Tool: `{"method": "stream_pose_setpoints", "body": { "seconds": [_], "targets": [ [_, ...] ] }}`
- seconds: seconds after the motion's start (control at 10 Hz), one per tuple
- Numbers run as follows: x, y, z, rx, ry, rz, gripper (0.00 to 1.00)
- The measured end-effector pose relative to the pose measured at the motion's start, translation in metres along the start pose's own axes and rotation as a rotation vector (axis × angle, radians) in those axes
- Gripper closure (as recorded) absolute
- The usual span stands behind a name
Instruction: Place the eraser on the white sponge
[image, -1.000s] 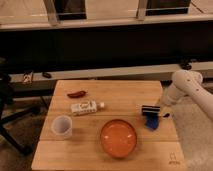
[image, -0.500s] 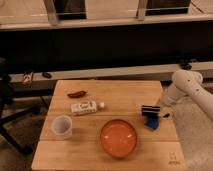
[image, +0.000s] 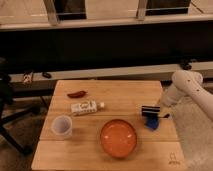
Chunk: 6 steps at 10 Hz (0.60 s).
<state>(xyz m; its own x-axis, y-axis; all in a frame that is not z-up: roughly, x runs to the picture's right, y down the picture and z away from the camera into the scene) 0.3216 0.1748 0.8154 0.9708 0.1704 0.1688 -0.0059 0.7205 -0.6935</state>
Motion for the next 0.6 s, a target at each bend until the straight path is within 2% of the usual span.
{"method": "stream_pose_setpoints", "body": {
  "seconds": [0.2,0.3,0.6],
  "targets": [
    [-0.0001,0.0010,-0.0007,0.000,0.000,0.001,0.42],
    [-0.0003,0.0015,-0.0008,0.000,0.000,0.002,0.38],
    [-0.0004,0.0027,-0.0016,-0.001,0.000,0.002,0.41]
  ]
}}
